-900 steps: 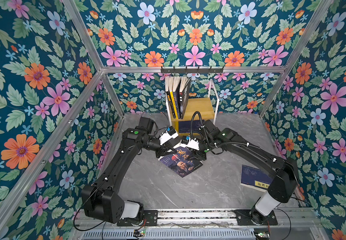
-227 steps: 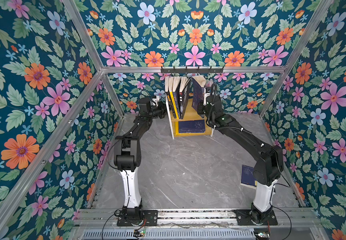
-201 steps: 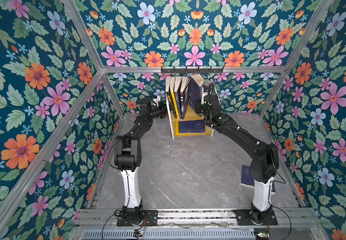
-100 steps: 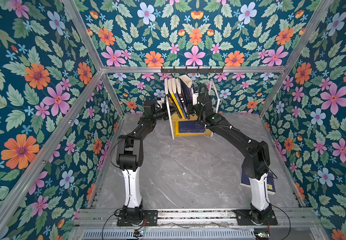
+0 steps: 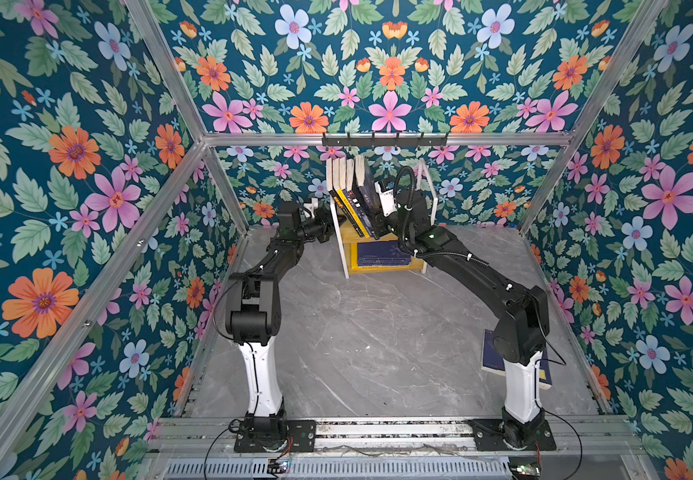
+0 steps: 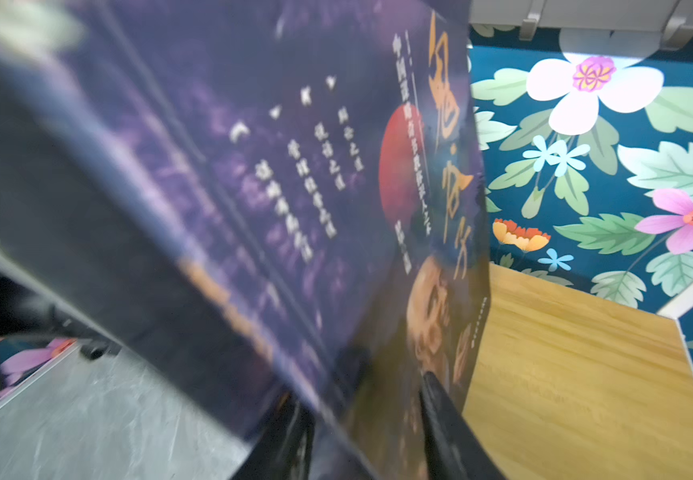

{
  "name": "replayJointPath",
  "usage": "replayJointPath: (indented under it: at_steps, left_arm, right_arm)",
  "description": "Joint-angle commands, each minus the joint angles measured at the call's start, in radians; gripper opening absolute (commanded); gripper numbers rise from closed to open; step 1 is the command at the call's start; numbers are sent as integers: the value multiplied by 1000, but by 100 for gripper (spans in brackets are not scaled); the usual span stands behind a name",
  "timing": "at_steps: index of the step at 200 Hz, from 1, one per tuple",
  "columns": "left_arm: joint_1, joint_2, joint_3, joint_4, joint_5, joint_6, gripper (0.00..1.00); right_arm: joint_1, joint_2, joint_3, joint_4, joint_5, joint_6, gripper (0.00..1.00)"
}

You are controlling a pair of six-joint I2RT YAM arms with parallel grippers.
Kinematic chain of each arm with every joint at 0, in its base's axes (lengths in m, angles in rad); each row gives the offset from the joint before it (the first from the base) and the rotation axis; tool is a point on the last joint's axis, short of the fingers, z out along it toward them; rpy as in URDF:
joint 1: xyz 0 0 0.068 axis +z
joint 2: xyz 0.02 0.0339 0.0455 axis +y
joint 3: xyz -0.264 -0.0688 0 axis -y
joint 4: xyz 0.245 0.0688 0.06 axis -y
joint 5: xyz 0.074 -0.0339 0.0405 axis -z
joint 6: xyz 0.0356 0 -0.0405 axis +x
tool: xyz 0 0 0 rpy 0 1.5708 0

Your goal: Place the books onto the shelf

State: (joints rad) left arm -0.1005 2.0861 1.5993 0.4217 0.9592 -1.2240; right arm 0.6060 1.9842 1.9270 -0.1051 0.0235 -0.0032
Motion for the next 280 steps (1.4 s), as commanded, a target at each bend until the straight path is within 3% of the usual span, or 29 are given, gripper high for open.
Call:
replayJointPath:
  at_steps: [1,39,66,88,101,133,151,183,201,240,280]
  left_arm:
    - [5,-22,-5,-3,-5,15,0]
    - [25,-76,-54,-34,-26,31,0]
    - [58,-154,-97,-154,-77,123,6]
    - [90,-222,-147,-235,-118,185,12]
    - [110,-274,-201,-255,-139,208,16]
    - [143,-433,-357,-304,-204,334,32]
    - [151,-526,-444,-348,-231,425,48]
    - [156,-672,-596,-420,-254,567,74]
    - [155,-716,-662,-464,-264,639,86]
    - [155,-784,-755,-457,-303,750,93]
    - [172,-813,-775,-449,-291,826,100]
  right_arm:
    - [4,-48,-43,-1,-90,-48,47]
    - [-26,-147,-130,-25,-92,-60,47]
    - [-61,-177,-133,-83,-86,-53,45]
    - [-80,-196,-162,-88,-145,-92,70]
    - [-86,-211,-169,-115,-167,-111,78]
    - [-90,-346,-274,-161,-174,-107,89]
    - [-105,-445,-358,-223,-162,-63,99]
    - [-159,-633,-576,-303,-134,26,99]
    - [-218,-727,-694,-344,-112,95,99]
    - [-493,-855,-875,-484,-155,353,99]
    - [-677,-963,-1053,-517,-172,423,99]
